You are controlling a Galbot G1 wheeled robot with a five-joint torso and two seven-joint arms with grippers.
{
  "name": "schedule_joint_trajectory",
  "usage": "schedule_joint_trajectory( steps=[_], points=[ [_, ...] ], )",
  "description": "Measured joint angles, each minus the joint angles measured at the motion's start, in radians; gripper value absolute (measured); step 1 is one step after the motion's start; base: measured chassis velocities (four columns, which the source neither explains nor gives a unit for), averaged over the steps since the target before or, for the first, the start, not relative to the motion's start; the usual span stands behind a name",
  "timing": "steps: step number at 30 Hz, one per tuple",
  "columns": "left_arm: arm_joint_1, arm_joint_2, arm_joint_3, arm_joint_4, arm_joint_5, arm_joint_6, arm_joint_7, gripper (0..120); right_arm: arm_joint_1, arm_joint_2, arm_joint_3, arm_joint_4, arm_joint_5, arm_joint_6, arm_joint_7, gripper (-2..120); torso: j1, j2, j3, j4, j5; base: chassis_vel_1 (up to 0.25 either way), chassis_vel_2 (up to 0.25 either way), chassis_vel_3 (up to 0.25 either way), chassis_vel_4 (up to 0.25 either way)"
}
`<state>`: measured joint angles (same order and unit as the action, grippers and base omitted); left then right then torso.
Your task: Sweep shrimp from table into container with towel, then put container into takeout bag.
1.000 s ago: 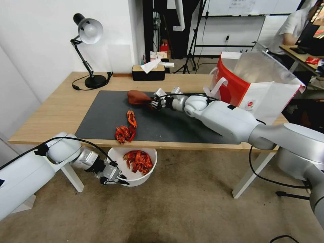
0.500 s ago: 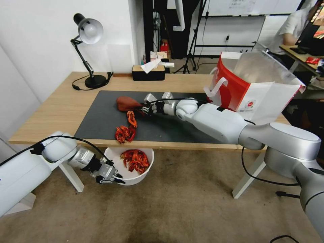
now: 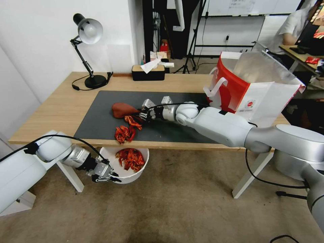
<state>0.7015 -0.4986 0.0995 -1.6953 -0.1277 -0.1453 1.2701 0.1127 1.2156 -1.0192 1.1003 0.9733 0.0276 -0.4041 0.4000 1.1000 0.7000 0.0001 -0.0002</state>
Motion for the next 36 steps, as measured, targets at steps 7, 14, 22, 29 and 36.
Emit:
schedule_joint_trajectory(
  steps=[7, 14, 22, 29, 36],
  points=[
    [0.002, 0.006, -0.006, -0.008, -0.005, 0.003, -0.001, 0, 0.002, -0.019, -0.014, 0.074, 0.002, -0.006, 0.008, 8, 0.000, 0.000, 0.000, 0.0000, 0.0001, 0.000, 0.000, 0.000, 0.000],
    [0.010, 0.006, -0.015, -0.014, -0.007, 0.005, -0.002, 0, 0.001, -0.030, -0.023, 0.112, 0.002, -0.006, 0.010, 8, 0.000, 0.000, 0.000, -0.0001, 0.0001, 0.000, 0.000, 0.000, 0.000],
    [0.019, -0.002, -0.020, -0.024, -0.007, 0.008, -0.005, 0, -0.012, -0.049, -0.030, 0.157, 0.002, -0.008, 0.020, 8, 0.000, 0.000, 0.000, -0.0001, 0.0002, 0.000, 0.000, 0.000, 0.000],
    [0.020, -0.007, -0.020, -0.027, -0.007, 0.010, -0.006, 0, -0.027, -0.069, -0.030, 0.198, 0.004, -0.015, 0.035, 8, 0.000, 0.000, 0.000, 0.0000, 0.0002, 0.000, 0.000, 0.000, 0.000],
    [0.028, -0.006, -0.029, -0.032, -0.007, 0.011, -0.007, 0, -0.039, -0.090, -0.031, 0.250, 0.012, -0.030, 0.051, 8, 0.000, 0.000, 0.000, -0.0001, 0.0002, 0.000, 0.000, 0.000, 0.000]
  ],
)
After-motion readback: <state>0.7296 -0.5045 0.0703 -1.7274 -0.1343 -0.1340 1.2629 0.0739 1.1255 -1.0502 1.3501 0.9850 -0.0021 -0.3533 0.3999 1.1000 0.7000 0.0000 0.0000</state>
